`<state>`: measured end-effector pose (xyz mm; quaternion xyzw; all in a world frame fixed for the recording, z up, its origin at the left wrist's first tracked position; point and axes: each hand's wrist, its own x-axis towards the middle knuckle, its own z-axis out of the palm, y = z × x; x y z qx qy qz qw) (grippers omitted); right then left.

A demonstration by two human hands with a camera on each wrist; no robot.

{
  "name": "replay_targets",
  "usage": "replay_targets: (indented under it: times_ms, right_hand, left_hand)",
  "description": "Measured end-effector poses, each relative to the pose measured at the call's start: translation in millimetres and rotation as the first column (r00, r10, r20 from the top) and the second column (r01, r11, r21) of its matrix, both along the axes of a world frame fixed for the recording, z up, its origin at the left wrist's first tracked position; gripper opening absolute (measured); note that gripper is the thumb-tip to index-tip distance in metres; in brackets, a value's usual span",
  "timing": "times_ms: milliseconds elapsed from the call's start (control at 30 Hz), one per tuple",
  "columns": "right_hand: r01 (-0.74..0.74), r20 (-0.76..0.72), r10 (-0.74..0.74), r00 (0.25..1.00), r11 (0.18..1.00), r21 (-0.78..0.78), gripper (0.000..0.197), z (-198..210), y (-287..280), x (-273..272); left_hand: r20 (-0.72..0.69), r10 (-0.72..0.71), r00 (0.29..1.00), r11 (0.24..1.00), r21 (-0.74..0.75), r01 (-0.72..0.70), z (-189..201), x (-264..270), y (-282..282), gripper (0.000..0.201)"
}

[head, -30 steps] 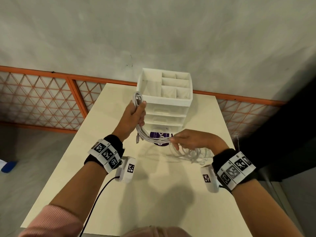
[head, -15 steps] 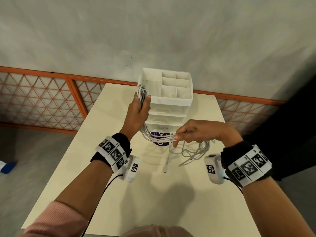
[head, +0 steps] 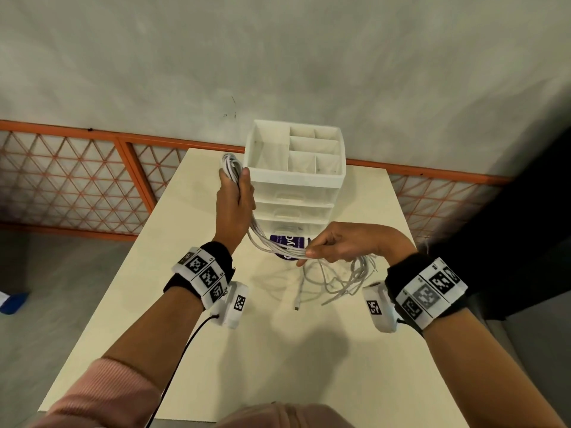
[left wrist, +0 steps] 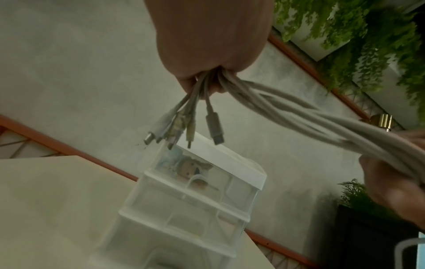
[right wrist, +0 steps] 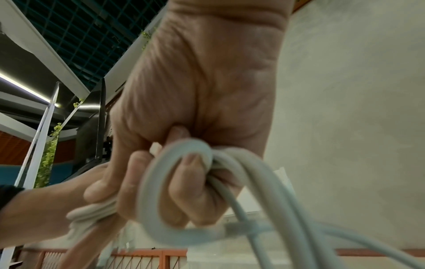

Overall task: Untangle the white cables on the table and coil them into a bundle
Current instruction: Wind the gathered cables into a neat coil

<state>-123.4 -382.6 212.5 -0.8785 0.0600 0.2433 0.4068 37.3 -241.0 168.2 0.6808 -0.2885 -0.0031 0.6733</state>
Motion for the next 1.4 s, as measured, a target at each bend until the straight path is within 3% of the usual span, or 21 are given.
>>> replay_targets:
  times_ms: [100,167,267,367,500,567,700,900,1000,1100,1233,1400]
  right_hand:
    - [0.007,-0.004,-0.008,1.0,0.999,-0.033,0.029,3.1,-4.6,2.3]
    - [0.038,0.014,-0.037,0.999,0.993,-0.113,0.028,2.2,-5.8,6.9]
    - [0.056,0.08,-0.04,0.996,0.976,-0.209,0.029,3.3,-7.0,15.0]
    - [0.07,0.149,-0.035,0.988,0.969,-0.235,0.023,11.7,-4.7,20.6]
    - [0.12,0.272,-0.054,0.961,0.965,-0.233,0.015,18.3,0.2,25.8]
    - [0.16,0.334,-0.081,0.939,0.963,-0.216,0.01,17.1,3.8,25.9]
    - [0.232,0.432,-0.138,0.891,0.957,-0.173,0.029,16.6,9.3,25.3]
    - [0.23,0.514,-0.056,0.856,0.931,-0.282,0.041,15.5,19.6,31.1]
    - [0.283,0.554,-0.096,0.827,0.922,-0.264,0.049,18.5,19.3,30.7]
    - [0.316,0.465,-0.199,0.863,0.93,-0.187,0.047,24.5,7.6,25.9]
    - [0.144,0.211,-0.1,0.972,0.968,-0.206,0.02,27.7,-15.8,15.3]
    - [0.194,0.242,-0.208,0.948,0.978,0.077,0.023,27.4,-17.8,9.2]
  left_hand:
    - [-0.061,-0.054,0.997,0.999,-0.005,0.054,-0.5,0.2,0.8,0.019]
    - [-0.147,-0.21,0.967,0.978,-0.022,0.209,3.0,-4.0,0.0,0.019]
    - [-0.203,-0.399,0.894,0.905,0.069,0.42,7.2,-13.3,-3.1,0.024]
    - [-0.237,-0.489,0.839,0.839,0.133,0.527,8.7,-21.7,-6.8,0.028]
    - [-0.353,-0.517,0.78,0.821,0.055,0.568,9.8,-32.7,-12.5,0.033]
    - [-0.344,-0.514,0.786,0.825,0.052,0.562,10.5,-36.2,-14.7,0.032]
    - [-0.261,-0.525,0.81,0.813,0.127,0.568,16.0,-38.0,-14.6,0.036]
    - [-0.334,-0.529,0.78,0.784,0.16,0.599,14.0,-40.8,-13.3,0.039]
    - [-0.32,-0.526,0.788,0.775,0.201,0.599,15.7,-43.5,-11.7,0.04]
    - [-0.322,-0.574,0.752,0.74,0.188,0.646,19.1,-43.0,-8.4,0.044]
    - [-0.374,-0.598,0.709,0.703,0.178,0.688,19.4,-36.0,0.0,0.038]
    - [-0.366,-0.595,0.716,0.7,0.203,0.685,12.5,-39.0,1.3,0.045]
